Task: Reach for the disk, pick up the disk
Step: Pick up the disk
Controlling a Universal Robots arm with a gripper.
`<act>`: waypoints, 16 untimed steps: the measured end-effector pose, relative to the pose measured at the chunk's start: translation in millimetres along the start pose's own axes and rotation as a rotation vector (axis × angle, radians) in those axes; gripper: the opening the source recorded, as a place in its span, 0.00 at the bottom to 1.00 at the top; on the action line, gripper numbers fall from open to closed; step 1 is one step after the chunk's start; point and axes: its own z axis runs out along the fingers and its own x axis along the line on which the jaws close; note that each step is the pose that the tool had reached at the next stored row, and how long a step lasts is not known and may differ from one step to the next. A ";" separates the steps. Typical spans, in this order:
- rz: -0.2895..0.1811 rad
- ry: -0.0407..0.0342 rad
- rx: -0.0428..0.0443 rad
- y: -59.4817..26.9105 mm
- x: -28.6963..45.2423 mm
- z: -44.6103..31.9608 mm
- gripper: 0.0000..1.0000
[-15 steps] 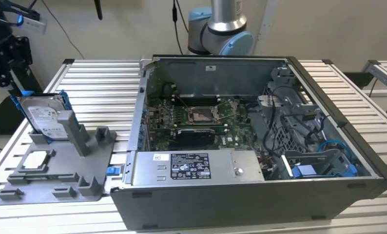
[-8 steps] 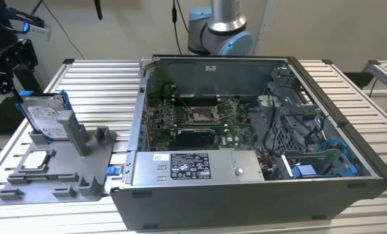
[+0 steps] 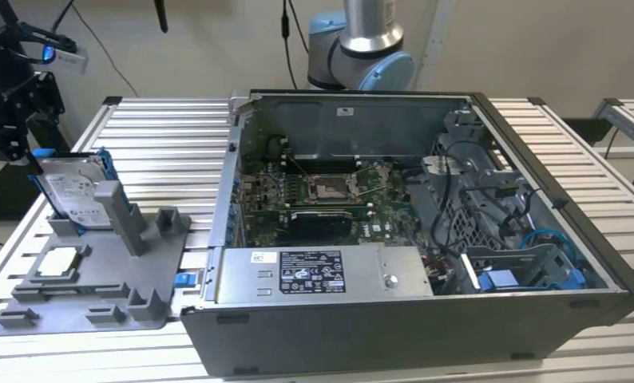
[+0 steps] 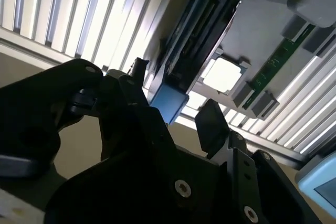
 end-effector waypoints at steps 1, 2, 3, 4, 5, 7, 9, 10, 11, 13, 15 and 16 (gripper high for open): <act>-0.004 0.0000 0.0003 0.0 0.0 1.8 1.00; -0.007 0.0001 0.0007 -0.1 0.0 3.6 1.00; -0.010 0.0000 0.0013 -0.1 0.0 5.4 1.00; -0.013 0.0000 0.0018 -0.2 0.1 7.4 1.00; -0.015 0.0000 0.0024 -0.2 0.1 9.2 1.00; -0.020 0.0001 0.0037 -0.3 0.1 12.8 1.00; -0.023 0.0000 0.0052 -0.4 0.1 16.4 1.00; -0.023 -0.0001 0.0060 -0.4 0.1 18.1 1.00; -0.024 -0.0001 0.0069 -0.4 0.1 20.0 1.00; -0.026 -0.0002 0.0087 -0.6 0.2 23.7 1.00; -0.027 -0.0004 0.0105 -0.6 0.2 27.3 1.00; -0.028 -0.0005 0.0114 -0.6 0.2 29.1 1.00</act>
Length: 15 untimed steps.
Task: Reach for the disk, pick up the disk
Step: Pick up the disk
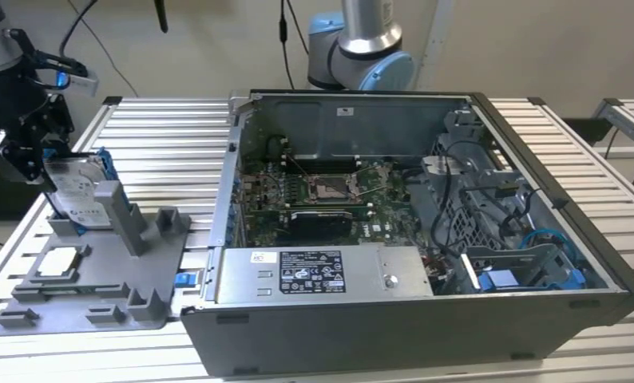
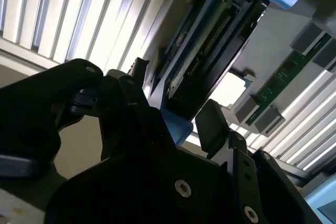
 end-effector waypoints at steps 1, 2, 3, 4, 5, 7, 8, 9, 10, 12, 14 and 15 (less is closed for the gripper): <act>-0.001 0.0000 0.0008 0.0 0.0 1.9 1.00; -0.001 -0.0001 0.0015 0.0 0.0 3.8 1.00; -0.002 -0.0002 0.0027 -0.1 0.1 7.3 1.00; -0.002 -0.0002 0.0032 -0.1 0.1 9.3 1.00; -0.003 -0.0003 0.0045 -0.1 0.1 12.8 1.00; -0.004 -0.0006 0.0061 -0.2 0.1 16.5 1.00; -0.005 -0.0009 0.0069 -0.2 0.2 18.3 1.00; -0.006 -0.0014 0.0076 -0.2 0.2 20.1 1.00; -0.006 -0.0021 0.0075 -0.1 0.2 21.2 1.00; -0.006 -0.0045 0.0071 -0.1 0.1 21.9 1.00; -0.006 -0.0049 0.0074 -0.2 0.2 22.1 1.00; -0.006 -0.0051 0.0077 -0.2 0.2 22.2 1.00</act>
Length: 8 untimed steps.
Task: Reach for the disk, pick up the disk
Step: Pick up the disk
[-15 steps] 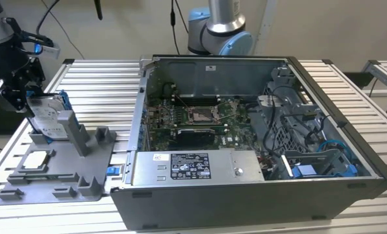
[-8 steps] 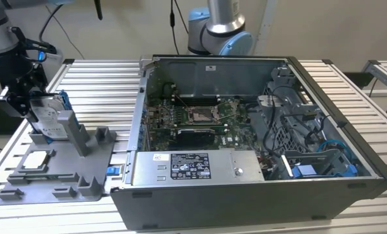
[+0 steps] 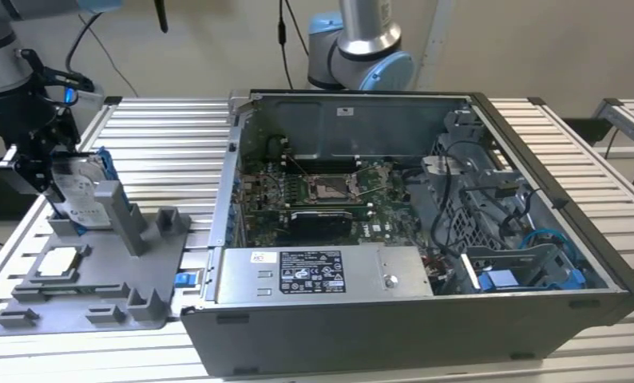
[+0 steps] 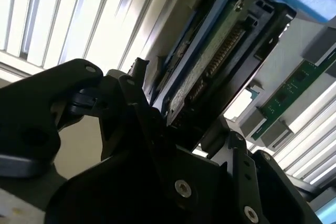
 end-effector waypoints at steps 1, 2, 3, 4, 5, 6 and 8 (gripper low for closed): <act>0.000 -0.0001 0.0000 0.0 0.0 -0.3 1.00; 0.000 -0.0003 0.0002 0.0 0.0 -0.8 1.00; 0.000 -0.0002 0.0001 0.0 0.0 -1.3 1.00; 0.000 -0.0002 0.0000 0.0 0.0 -1.7 1.00; 0.000 0.0000 -0.0003 0.0 0.0 -2.0 1.00; 0.000 0.0000 -0.0004 0.0 0.0 -2.1 1.00; 0.000 0.0000 -0.0003 0.0 0.0 -2.1 1.00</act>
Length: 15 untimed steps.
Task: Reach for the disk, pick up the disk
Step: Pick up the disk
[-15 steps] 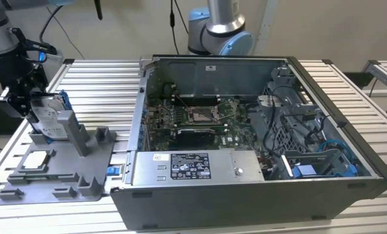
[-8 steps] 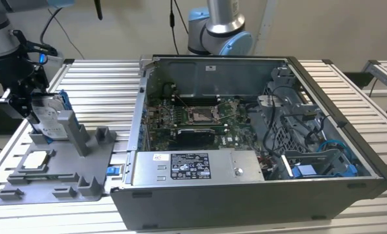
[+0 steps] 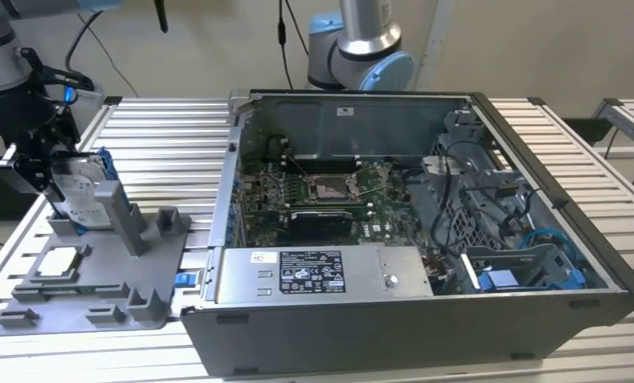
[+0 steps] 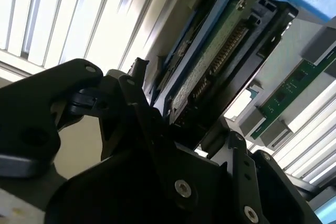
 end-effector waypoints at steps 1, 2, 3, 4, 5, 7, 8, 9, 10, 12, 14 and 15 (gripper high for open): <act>0.000 0.0000 -0.0001 0.0 0.0 0.0 1.00; -0.001 -0.0002 -0.0001 0.0 0.0 0.0 1.00; -0.001 -0.0004 -0.0001 0.0 0.0 0.0 1.00; -0.001 -0.0004 -0.0001 0.0 0.0 0.0 1.00; -0.001 -0.0004 -0.0001 0.0 0.0 0.0 1.00; -0.001 -0.0004 0.0000 0.0 0.0 0.1 0.00; -0.001 -0.0004 0.0000 0.0 0.0 0.0 0.00; -0.001 -0.0004 0.0000 0.0 0.0 0.0 0.00; -0.001 -0.0004 0.0000 0.0 0.0 0.0 0.00; -0.001 -0.0004 0.0000 0.0 0.0 0.0 0.00; -0.001 -0.0004 -0.0001 0.0 0.0 0.0 0.00; -0.001 -0.0004 -0.0001 0.0 0.0 0.0 0.00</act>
